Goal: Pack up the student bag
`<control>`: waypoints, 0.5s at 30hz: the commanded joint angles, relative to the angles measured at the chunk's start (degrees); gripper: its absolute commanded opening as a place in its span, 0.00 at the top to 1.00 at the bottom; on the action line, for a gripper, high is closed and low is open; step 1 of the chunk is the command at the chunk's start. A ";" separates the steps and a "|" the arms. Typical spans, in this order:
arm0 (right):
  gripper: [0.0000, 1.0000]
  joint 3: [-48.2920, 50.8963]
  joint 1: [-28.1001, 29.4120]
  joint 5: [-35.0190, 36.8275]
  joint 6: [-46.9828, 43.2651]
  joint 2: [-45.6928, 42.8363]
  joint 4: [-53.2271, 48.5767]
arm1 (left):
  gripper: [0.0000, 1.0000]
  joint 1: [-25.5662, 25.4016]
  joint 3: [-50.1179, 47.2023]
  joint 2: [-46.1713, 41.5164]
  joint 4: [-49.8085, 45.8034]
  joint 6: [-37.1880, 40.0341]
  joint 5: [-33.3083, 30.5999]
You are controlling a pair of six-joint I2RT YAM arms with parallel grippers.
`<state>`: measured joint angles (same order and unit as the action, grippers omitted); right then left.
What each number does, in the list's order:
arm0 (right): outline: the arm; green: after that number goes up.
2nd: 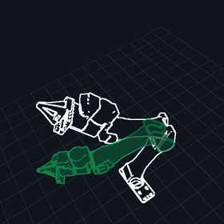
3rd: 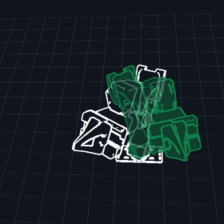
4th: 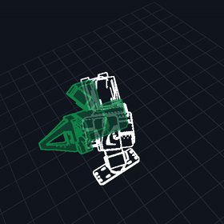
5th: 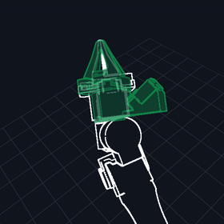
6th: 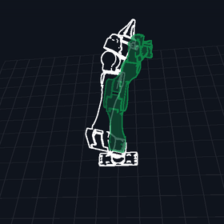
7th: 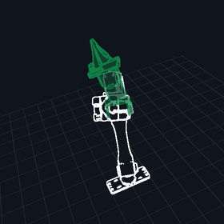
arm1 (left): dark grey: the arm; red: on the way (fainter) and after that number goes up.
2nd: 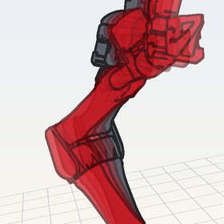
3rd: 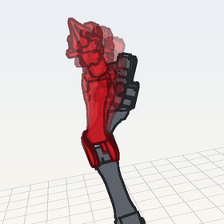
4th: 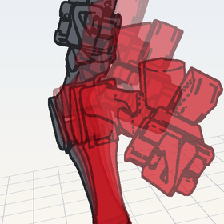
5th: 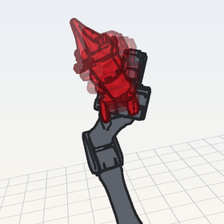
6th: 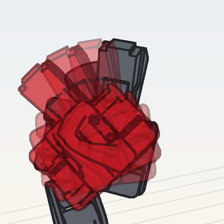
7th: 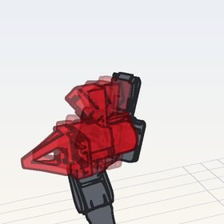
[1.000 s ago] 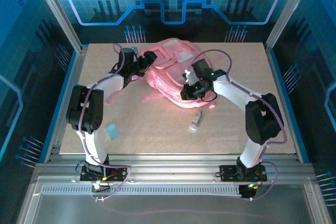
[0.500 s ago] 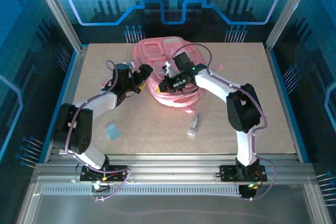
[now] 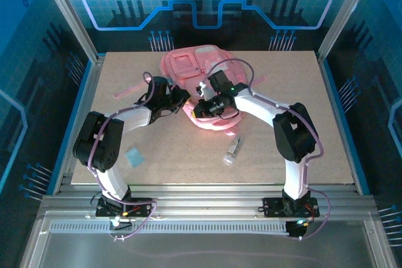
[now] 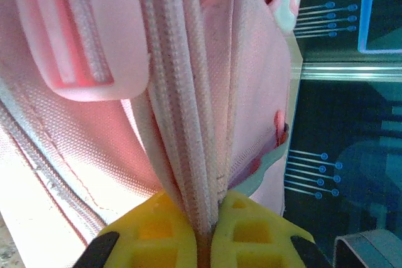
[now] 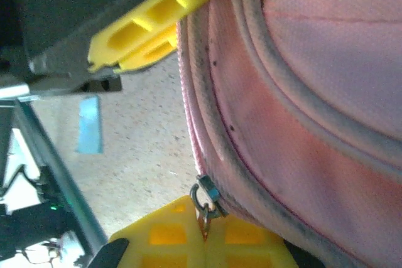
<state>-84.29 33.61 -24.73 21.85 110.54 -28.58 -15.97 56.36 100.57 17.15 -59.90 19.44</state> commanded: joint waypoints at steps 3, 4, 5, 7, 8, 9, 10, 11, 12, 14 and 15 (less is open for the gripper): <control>1.00 4.53 -4.46 11.23 -10.84 -6.40 -19.76 | 1.00 1.72 3.94 -2.98 -2.78 6.21 0.10; 1.00 5.09 -6.25 12.56 -11.35 -7.00 -20.18 | 1.00 1.89 4.27 -3.48 -4.03 6.83 0.77; 1.00 5.40 -7.64 14.06 -11.41 -7.50 -20.29 | 1.00 1.99 4.46 -3.90 -5.08 7.33 1.26; 1.00 5.24 -10.62 17.17 -12.12 -7.97 -20.39 | 1.00 2.08 4.64 -5.02 -6.54 8.13 2.31; 1.00 4.83 -11.75 18.91 -12.20 -7.92 -20.38 | 1.00 2.08 4.63 -5.47 -6.97 8.41 2.64; 1.00 4.06 -13.05 20.80 -12.47 -7.69 -20.45 | 1.00 2.14 4.64 -5.88 -7.25 8.68 3.08; 1.00 3.35 -14.29 23.11 -12.73 -7.34 -20.34 | 1.00 2.30 4.72 -6.29 -7.59 8.99 3.60; 1.00 2.53 -15.39 26.26 -12.73 -6.83 -20.58 | 1.00 2.45 4.85 -6.51 -7.98 9.44 3.91; 1.00 1.39 -16.63 30.56 -12.53 -6.01 -21.41 | 1.00 2.64 5.02 -6.77 -8.72 10.22 4.10; 1.00 -0.23 -18.71 36.40 -12.09 -4.93 -22.50 | 1.00 3.12 5.55 -6.90 -10.16 11.64 3.94; 1.00 -0.66 -19.54 37.08 -12.01 -4.94 -22.82 | 1.00 3.46 6.00 -6.74 -10.82 12.03 4.01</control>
<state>-82.32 17.52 -1.34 10.39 105.08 -45.12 -14.90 59.18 97.21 7.66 -52.58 22.85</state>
